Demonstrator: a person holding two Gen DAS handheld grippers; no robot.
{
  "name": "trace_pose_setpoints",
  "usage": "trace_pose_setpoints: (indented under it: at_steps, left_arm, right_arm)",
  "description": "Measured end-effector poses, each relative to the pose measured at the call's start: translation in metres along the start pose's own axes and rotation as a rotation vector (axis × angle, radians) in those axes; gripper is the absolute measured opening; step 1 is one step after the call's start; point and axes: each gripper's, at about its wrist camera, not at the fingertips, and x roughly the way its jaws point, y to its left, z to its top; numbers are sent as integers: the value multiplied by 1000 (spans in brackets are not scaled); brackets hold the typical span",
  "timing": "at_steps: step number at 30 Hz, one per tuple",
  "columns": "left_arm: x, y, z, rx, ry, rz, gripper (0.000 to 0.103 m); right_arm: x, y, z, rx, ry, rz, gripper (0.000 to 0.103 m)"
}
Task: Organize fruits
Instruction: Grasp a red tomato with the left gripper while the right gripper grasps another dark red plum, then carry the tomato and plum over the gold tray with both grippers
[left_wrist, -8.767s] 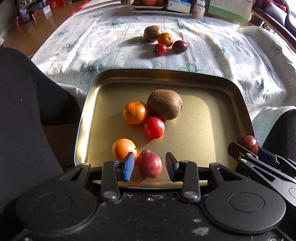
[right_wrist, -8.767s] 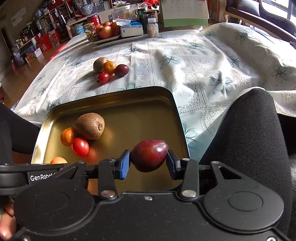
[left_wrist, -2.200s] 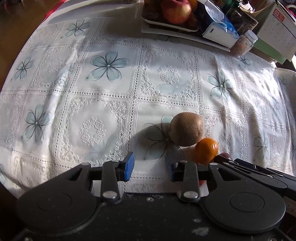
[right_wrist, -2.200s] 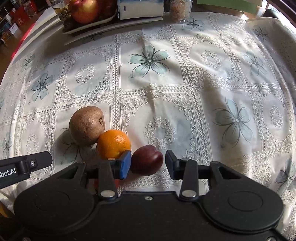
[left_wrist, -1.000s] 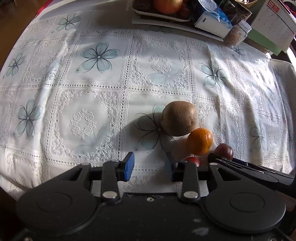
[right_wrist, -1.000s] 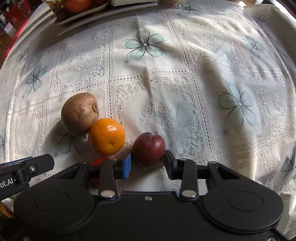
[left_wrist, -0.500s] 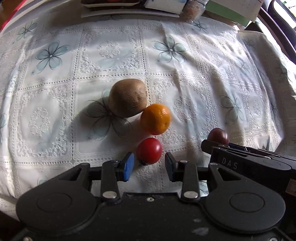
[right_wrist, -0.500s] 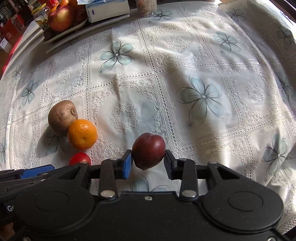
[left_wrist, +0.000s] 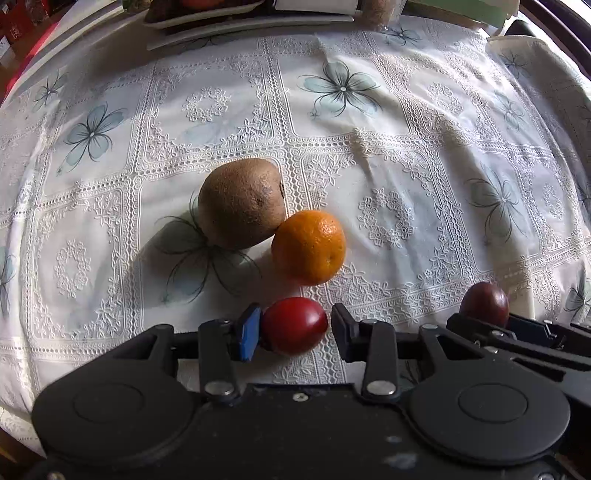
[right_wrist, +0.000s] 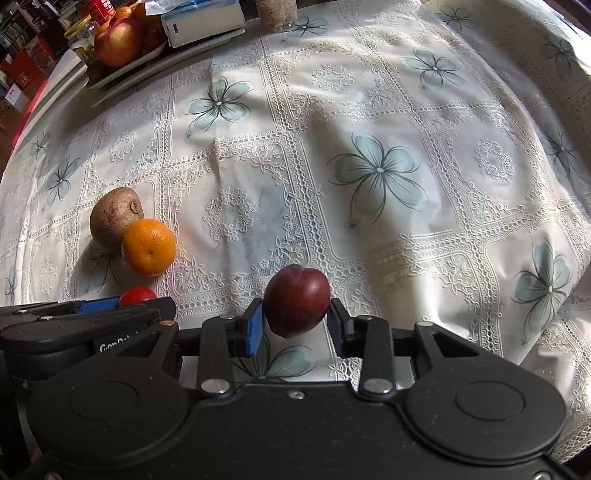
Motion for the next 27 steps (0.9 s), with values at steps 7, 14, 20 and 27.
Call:
trace_pose_setpoints:
  at_steps: [7, 14, 20, 27]
  left_arm:
    - [-4, 3, 3, -27, -21, -10, 37]
    - [-41, 2, -20, -24, -107, 37, 37]
    - [-83, 0, -76, -83, -157, 49, 37]
    - [-124, -16, -155, -78, -184, 121, 37]
  right_arm:
    - [2, -5, -10, -2, 16, 12, 45]
    - [-20, -13, -24, 1, -10, 36, 46]
    - [-52, -22, -51, -21, -49, 61, 46]
    - [-85, -35, -100, -54, -81, 76, 46]
